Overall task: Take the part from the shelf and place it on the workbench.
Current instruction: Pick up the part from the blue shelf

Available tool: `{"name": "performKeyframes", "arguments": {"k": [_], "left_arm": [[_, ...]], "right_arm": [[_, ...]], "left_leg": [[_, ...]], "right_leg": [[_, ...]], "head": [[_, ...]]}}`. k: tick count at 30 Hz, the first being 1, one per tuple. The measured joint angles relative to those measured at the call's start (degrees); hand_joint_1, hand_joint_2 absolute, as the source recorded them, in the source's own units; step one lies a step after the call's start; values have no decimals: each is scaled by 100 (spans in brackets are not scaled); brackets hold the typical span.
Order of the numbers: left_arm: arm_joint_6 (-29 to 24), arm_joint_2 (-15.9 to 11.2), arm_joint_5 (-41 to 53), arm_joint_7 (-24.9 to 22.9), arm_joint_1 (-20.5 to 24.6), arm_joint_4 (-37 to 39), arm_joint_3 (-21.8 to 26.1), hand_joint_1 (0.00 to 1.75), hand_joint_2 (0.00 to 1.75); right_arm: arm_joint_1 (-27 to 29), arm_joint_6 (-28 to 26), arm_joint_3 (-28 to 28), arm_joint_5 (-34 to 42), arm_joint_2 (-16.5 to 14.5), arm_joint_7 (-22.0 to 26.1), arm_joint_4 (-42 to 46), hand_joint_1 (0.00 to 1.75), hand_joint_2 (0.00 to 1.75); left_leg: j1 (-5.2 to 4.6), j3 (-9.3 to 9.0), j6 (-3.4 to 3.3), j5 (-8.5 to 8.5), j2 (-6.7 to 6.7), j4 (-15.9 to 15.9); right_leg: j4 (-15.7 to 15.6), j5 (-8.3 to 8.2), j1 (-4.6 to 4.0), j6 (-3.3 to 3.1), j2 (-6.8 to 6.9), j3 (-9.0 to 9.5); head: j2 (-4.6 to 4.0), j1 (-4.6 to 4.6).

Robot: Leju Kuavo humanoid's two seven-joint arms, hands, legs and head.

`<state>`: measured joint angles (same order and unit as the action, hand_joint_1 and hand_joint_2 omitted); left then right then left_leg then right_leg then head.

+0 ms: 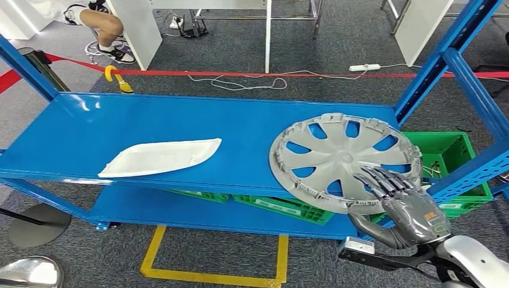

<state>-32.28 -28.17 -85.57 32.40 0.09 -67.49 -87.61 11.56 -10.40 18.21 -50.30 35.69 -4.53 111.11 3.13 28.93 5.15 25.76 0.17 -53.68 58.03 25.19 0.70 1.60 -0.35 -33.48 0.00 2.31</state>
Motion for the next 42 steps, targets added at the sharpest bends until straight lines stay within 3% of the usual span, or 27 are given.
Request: {"name": "performKeyframes", "arguments": {"k": [13, 22, 42], "left_arm": [[55, 22, 0, -70, -3, 10, -5, 0, 0], [61, 48, 0, -73, -3, 24, -8, 0, 0], [131, 83, 0, -73, -6, 67, -8, 0, 0]], "right_arm": [[-63, -315, 278, 339, -550, -336, -1084, 0, 0], [-251, -346, 522, 592, -898, -287, -1617, 0, 0], [-476, -550, 964, 334, -1054, -11, -1918, 0, 0]], "left_leg": [[-6, 6, -30, -3, -1, -1], [-6, 15, -41, -9, -1, 1], [-7, 16, -58, -2, -1, 1]], "right_leg": [[-66, -32, 7, 34, 0, 30], [-88, -43, 4, 37, 0, 33], [-107, -46, 5, 42, 2, 44]], "head": [[0, 0], [0, -1], [0, 0]]}}
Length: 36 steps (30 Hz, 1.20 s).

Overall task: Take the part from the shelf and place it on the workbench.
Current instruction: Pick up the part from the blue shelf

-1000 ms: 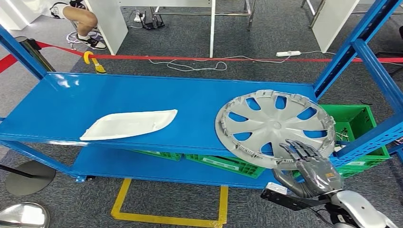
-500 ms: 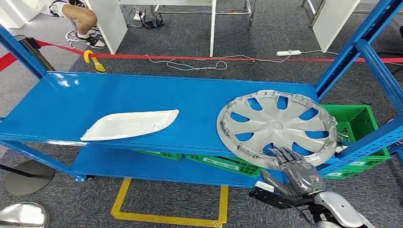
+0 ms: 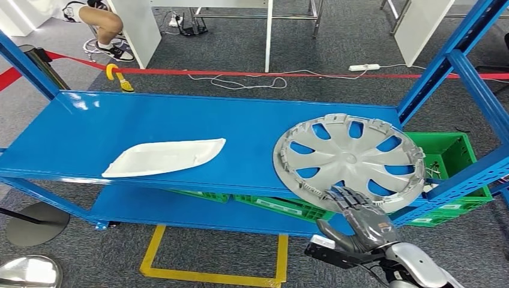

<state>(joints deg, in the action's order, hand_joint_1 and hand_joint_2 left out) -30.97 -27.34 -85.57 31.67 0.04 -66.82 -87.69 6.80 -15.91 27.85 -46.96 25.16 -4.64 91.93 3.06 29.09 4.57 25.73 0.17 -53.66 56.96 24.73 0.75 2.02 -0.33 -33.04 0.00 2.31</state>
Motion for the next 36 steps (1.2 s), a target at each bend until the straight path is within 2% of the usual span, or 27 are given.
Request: {"name": "performKeyframes", "arguments": {"k": [8, 17, 27, 36], "left_arm": [[23, 9, 0, -17, 11, 36, -33, 0, 0], [-95, 7, 2, -32, 37, 38, -134, 0, 0], [-129, 2, 2, -50, 36, 38, -148, 0, 0], [-101, 4, 0, -79, 35, 38, -149, 0, 0]], "right_arm": [[-127, -37, 186, -485, 0, -100, -99, 0, 0], [-305, -478, 329, -1408, -2, -420, -616, 0, 0], [-534, -292, 319, -1629, -17, -593, -835, 0, 0], [-553, -169, -27, -1725, -17, -732, -852, 0, 0]], "left_leg": [[0, -2, -7, -5, 0, 0], [0, -5, -10, -8, 0, 0], [0, -7, -12, -12, 0, 0], [0, -9, -12, -12, 0, 0]], "right_leg": [[0, -4, 0, 1, 0, 2], [1, -7, 0, -2, -1, 4], [1, -12, 0, -3, 0, 6], [1, -15, 0, -1, -1, 7]], "head": [[0, -1], [0, -1], [0, -1], [0, 1]]}}
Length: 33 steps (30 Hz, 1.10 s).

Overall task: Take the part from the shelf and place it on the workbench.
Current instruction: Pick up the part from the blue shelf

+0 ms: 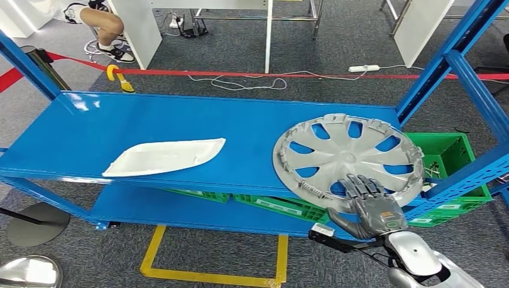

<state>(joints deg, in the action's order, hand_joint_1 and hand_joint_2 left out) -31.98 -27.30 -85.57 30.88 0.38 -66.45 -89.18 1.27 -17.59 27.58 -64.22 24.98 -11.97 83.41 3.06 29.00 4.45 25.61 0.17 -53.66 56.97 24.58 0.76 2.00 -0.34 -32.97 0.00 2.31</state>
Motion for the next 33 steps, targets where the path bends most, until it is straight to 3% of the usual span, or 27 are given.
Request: {"name": "performKeyframes", "arguments": {"k": [11, 22, 26, 33], "left_arm": [[86, 16, 0, -3, 0, 20, -1, 0, 0], [120, 81, 0, -4, -3, 132, 15, 0, 0], [117, 82, 0, -13, -5, 144, 33, 0, 0], [186, 95, 0, -21, -3, 201, 36, 0, 0]], "right_arm": [[90, 34, -157, 23, 1, 5, 38, 0, 0], [327, 435, -204, 383, 91, 208, 412, 0, 0], [386, 623, -135, 523, 188, 269, 526, 0, 175], [406, 779, 30, 607, 380, 203, 535, 0, 175]], "left_leg": [[0, -2, -2, -2, 0, 0], [0, -3, -2, -2, 0, 0], [0, -3, -3, -3, 0, 0], [0, -7, -4, -4, 0, 0]], "right_leg": [[0, 0, 0, 0, 0, 1], [0, 0, 0, 0, -1, 1], [0, 0, 0, 0, 0, 2], [0, -1, 0, 0, -1, 6]], "head": [[0, -1], [0, -1], [0, -1], [0, -2]]}}
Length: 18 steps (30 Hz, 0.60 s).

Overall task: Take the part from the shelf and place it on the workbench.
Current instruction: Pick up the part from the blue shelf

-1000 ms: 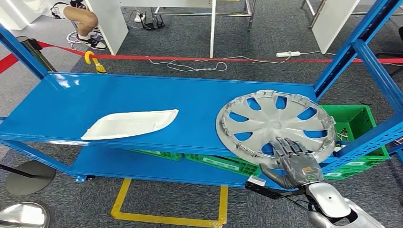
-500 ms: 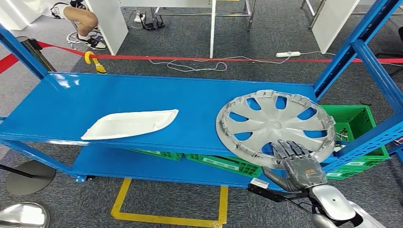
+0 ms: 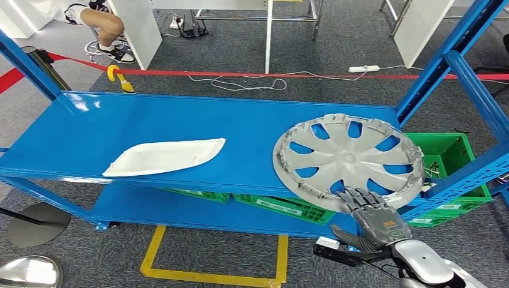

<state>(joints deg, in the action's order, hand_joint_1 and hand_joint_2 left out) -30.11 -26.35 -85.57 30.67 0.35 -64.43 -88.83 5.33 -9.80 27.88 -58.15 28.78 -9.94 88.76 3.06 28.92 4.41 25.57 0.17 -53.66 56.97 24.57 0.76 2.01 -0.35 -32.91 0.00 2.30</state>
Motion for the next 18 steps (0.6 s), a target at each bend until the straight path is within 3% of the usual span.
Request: {"name": "performKeyframes", "arguments": {"k": [18], "left_arm": [[-210, -12, 0, 16, -2, -30, 0, 0, 0]], "right_arm": [[-60, 4, 215, -52, 126, -124, 0, 0, 175]], "left_leg": [[0, -10, -1, -1, 0, 0]], "right_leg": [[0, 0, 0, 0, -1, 11]], "head": [[0, 1]]}}
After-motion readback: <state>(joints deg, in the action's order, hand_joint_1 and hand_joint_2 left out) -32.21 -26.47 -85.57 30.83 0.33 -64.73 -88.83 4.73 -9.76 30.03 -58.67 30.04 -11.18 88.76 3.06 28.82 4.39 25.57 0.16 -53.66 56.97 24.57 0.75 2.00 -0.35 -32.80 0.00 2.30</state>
